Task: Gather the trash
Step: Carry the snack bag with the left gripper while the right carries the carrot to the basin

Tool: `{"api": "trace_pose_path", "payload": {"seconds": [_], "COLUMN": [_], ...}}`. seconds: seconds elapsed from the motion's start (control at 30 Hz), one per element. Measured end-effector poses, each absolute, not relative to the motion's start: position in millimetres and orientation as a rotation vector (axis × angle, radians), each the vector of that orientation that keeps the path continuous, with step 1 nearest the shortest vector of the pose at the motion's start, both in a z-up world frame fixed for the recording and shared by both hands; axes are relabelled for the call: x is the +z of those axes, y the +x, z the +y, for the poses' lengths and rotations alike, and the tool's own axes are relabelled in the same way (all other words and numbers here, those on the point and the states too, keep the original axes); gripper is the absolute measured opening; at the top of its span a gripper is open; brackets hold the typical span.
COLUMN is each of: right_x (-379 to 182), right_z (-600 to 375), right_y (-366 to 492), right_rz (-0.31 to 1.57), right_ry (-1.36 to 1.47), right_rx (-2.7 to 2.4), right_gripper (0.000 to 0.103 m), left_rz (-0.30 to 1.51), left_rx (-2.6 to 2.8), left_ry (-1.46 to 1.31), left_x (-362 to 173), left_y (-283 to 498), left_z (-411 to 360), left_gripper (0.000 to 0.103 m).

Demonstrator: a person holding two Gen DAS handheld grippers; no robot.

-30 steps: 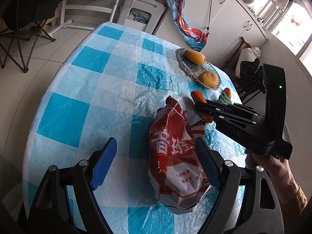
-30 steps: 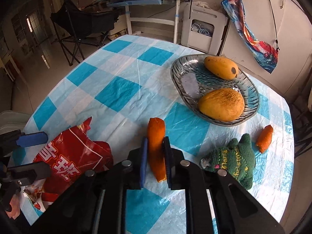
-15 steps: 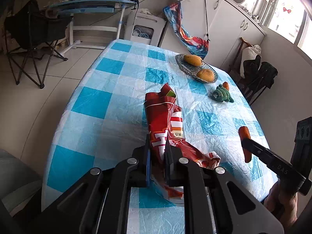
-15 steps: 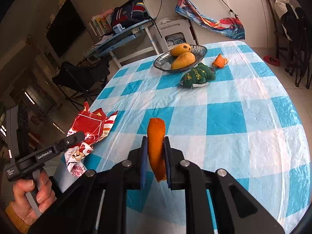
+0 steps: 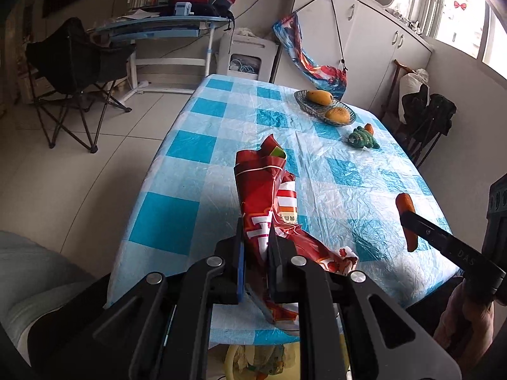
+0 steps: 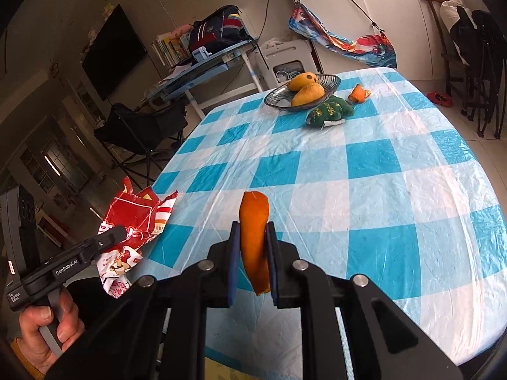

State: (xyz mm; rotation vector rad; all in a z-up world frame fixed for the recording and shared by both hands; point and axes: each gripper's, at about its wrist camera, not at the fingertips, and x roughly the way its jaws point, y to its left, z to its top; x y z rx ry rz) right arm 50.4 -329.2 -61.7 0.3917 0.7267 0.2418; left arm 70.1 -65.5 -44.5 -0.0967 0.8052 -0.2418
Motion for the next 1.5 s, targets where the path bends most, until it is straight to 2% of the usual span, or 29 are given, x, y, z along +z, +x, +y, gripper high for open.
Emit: {"api": "trace_pose_path", "payload": {"seconds": [0.47, 1.5], "right_x": [-55.1, -18.5], "right_z": [-332.7, -290.6], "right_y": [24.6, -56.9], "right_rz": [0.674, 0.611], "right_ry": [0.431, 0.395], "right_rx": [0.215, 0.319], "right_gripper": [0.016, 0.017], "left_rz": [0.722, 0.705], "left_rx": [-0.259, -0.328], "left_ry": [-0.082, -0.044], "left_x": [-15.5, -6.0], "left_y": [43.2, -38.5], "left_z": [-65.5, -63.2], "left_gripper": [0.011, 0.012]}}
